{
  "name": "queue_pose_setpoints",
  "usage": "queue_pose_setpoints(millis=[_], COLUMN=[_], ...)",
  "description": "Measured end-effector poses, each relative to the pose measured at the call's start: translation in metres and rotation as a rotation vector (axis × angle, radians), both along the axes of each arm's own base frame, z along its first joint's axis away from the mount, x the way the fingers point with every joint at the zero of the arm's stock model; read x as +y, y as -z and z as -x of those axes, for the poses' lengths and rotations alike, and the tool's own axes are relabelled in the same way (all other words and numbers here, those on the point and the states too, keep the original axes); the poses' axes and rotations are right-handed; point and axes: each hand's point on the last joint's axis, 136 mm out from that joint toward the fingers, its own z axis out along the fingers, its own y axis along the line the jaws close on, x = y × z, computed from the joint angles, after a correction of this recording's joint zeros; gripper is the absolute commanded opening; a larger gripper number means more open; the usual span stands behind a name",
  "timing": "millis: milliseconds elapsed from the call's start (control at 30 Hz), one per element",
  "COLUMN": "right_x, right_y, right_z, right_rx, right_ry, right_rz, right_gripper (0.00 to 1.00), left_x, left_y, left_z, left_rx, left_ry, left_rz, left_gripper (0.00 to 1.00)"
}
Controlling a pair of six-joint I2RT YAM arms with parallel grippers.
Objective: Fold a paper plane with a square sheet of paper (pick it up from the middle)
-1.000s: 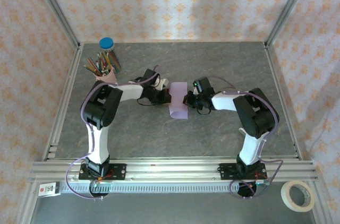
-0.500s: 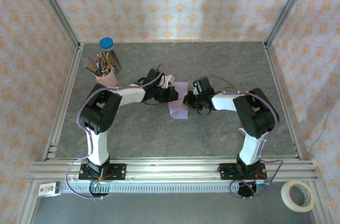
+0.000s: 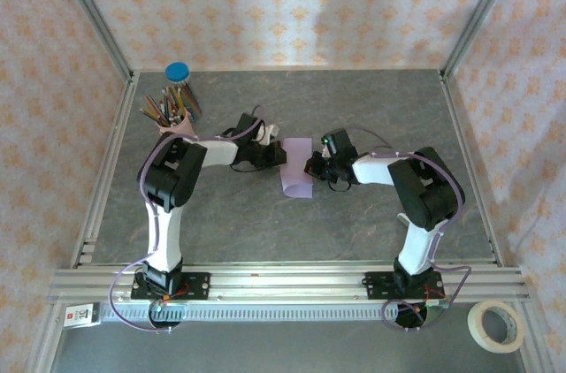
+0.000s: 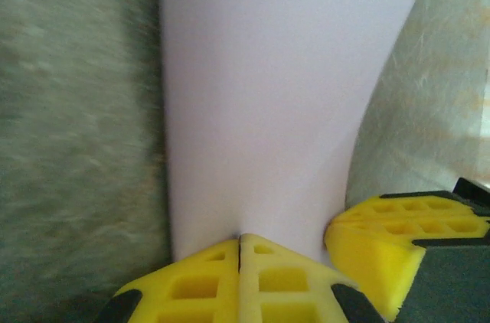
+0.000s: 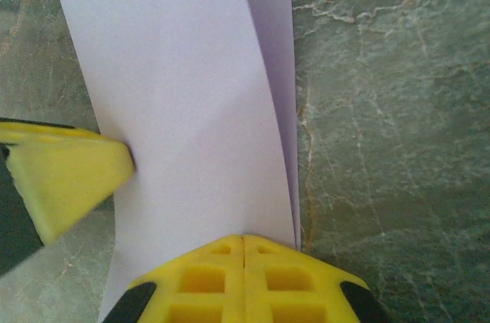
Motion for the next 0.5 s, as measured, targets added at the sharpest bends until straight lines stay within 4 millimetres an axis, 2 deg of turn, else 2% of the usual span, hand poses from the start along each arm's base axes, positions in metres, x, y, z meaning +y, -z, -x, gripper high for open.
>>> queue_pose_setpoints(millis=[200,300,400,500], right_x=[0.000,0.000,0.000,0.000], right_y=[0.000,0.000,0.000,0.000], right_z=[0.000,0.000,0.000,0.000], right_rx=[0.000,0.000,0.000,-0.001], right_ry=[0.000,0.001,0.000,0.000], right_rz=[0.000,0.000,0.000,0.000], right_gripper=[0.03,0.03,0.03,0.03], left_x=[0.018,0.029,0.021,0.001], left_y=[-0.003,-0.013,-0.029,-0.038], left_z=[-0.007,-0.013,-0.017,-0.013], left_rx=[-0.008,-0.026,-0.052,-0.068], left_ry=[-0.039,-0.079,-0.086,-0.050], left_rz=[0.007,0.032,0.099,0.131], left_gripper=[0.00,0.00,0.00,0.00])
